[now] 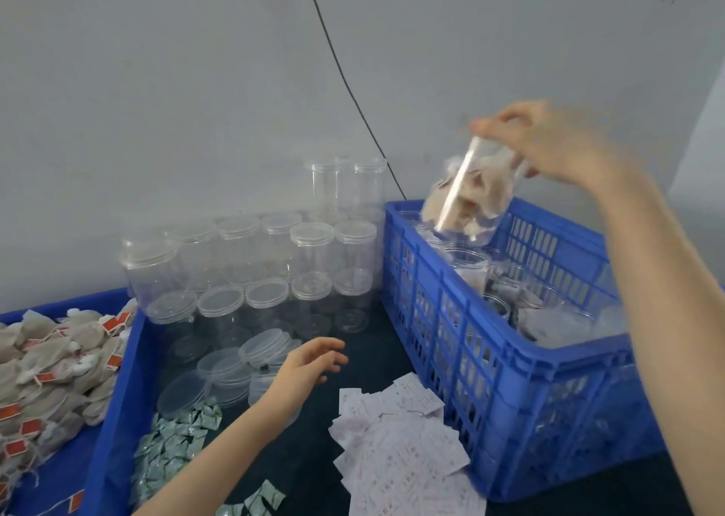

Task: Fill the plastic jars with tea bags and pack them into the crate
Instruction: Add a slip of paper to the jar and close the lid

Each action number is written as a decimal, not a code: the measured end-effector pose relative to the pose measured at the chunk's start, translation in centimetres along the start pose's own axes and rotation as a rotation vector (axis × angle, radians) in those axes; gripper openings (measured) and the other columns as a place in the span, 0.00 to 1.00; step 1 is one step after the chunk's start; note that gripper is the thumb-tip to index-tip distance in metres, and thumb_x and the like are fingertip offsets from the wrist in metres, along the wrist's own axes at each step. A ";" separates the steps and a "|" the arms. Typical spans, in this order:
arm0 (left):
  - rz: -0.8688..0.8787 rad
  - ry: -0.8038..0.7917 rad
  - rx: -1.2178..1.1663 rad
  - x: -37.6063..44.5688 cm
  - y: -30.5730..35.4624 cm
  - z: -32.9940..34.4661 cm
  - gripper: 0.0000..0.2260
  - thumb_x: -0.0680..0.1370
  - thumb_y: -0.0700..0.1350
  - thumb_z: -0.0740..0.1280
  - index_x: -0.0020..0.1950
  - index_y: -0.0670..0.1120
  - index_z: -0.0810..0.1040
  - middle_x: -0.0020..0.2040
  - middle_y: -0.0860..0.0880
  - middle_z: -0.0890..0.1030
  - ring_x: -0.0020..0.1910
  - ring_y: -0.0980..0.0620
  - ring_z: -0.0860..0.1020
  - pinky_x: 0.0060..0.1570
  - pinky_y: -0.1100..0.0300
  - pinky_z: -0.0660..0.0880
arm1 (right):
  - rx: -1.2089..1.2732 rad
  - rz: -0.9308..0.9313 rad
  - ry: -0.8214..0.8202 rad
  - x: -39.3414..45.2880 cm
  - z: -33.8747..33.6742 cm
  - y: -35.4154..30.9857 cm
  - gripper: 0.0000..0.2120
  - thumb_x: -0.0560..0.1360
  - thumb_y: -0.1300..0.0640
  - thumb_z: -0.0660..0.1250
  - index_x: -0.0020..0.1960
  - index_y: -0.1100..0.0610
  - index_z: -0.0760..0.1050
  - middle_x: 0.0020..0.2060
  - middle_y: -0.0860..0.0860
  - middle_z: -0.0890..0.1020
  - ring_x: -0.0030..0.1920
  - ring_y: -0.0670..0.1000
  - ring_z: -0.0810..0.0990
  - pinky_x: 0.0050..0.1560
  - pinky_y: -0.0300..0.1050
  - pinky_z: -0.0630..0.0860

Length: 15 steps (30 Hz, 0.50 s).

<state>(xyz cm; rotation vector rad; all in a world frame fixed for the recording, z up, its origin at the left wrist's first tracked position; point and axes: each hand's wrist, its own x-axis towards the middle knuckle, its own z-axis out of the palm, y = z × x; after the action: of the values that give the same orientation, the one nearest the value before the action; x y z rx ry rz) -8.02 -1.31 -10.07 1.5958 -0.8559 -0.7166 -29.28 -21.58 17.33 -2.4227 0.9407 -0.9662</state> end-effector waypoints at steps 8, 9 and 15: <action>-0.016 -0.036 0.042 0.6 -0.9 0.5 0.09 0.79 0.36 0.63 0.50 0.48 0.80 0.42 0.52 0.85 0.39 0.59 0.80 0.45 0.62 0.72 | -0.153 0.217 0.162 3.2 -4.5 7.2 0.45 0.53 0.24 0.59 0.50 0.62 0.80 0.45 0.62 0.82 0.45 0.63 0.81 0.53 0.61 0.79; -0.018 -0.039 0.040 0.7 -1.1 0.6 0.09 0.79 0.36 0.63 0.50 0.47 0.80 0.42 0.51 0.85 0.39 0.59 0.80 0.44 0.62 0.72 | -0.189 0.240 0.148 3.5 -4.2 8.0 0.44 0.54 0.25 0.58 0.49 0.61 0.80 0.45 0.62 0.83 0.45 0.63 0.81 0.54 0.60 0.79; -0.041 -0.066 0.054 1.1 -2.2 1.1 0.09 0.79 0.35 0.63 0.49 0.46 0.81 0.41 0.48 0.84 0.38 0.56 0.80 0.43 0.60 0.71 | -0.356 0.301 -0.001 5.7 -0.3 12.8 0.30 0.71 0.34 0.66 0.53 0.63 0.78 0.53 0.64 0.81 0.52 0.63 0.80 0.49 0.49 0.74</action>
<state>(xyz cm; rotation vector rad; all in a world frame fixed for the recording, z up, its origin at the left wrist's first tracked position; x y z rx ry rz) -7.95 -2.59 -12.47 1.6495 -0.8987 -0.7849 -32.15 -34.64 13.25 -2.4507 1.5364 -0.7388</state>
